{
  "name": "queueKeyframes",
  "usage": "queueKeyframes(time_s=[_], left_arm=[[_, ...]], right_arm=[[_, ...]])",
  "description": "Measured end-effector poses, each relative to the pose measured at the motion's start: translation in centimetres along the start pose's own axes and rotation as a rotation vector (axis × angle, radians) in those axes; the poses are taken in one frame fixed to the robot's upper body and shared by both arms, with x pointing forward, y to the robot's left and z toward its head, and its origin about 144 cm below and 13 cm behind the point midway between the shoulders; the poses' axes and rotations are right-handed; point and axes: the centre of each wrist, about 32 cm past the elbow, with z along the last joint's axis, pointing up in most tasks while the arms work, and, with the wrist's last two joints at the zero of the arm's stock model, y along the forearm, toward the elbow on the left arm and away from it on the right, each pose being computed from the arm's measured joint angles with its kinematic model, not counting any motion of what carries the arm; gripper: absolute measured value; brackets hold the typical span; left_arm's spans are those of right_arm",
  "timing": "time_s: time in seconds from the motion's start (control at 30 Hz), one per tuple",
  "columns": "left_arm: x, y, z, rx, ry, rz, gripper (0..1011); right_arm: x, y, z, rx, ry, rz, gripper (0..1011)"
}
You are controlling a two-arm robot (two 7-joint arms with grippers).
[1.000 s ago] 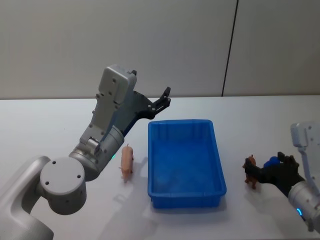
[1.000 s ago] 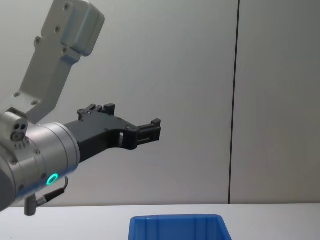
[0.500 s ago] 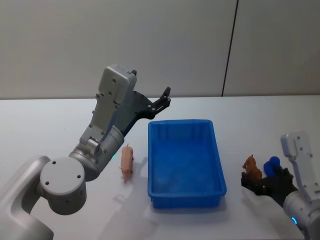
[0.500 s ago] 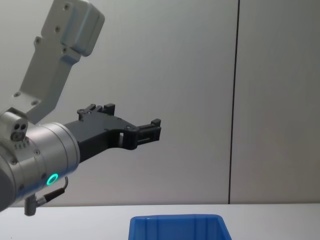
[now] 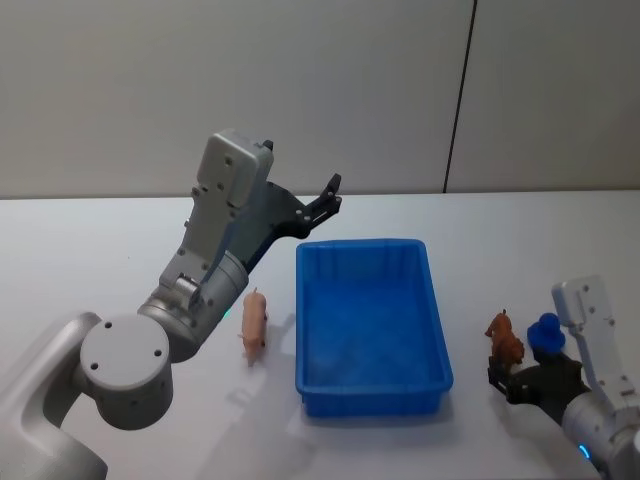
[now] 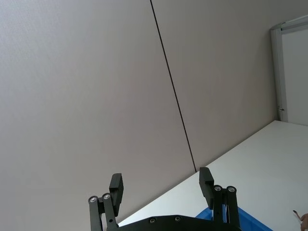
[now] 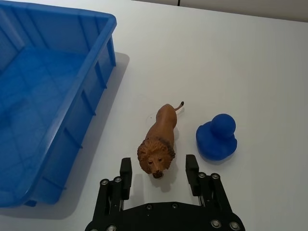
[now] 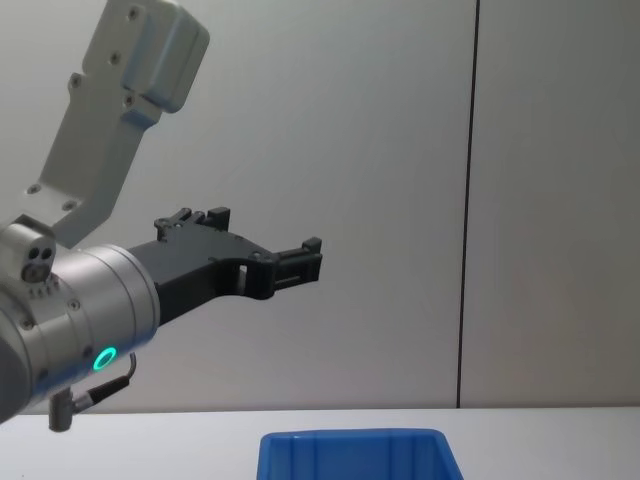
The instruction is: Pick up the two dolls from the table and place them into the box.
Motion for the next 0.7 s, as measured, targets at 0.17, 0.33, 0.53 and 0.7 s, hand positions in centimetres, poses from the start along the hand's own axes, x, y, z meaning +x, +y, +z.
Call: queueKeyframes(time_s=[0.17,0.33,0.53,0.7], left_arm=[[0.0,0.0,0.0,0.0,0.0,0.0,1001],[0.0,0.0,0.0,0.0,0.0,0.0,1001],[0.0,0.0,0.0,0.0,0.0,0.0,1001],[0.0,0.0,0.0,0.0,0.0,0.0,1001]], right_arm=[[-0.01,0.1,-0.24,0.004,-0.012,-0.004,589],[-0.02,0.14,-0.4,0.019,-0.029,-0.008,422],[-0.05,0.16,-0.51,0.049,-0.063,-0.013,331],[-0.08,0.17,-0.49,0.074,-0.094,-0.016,325]])
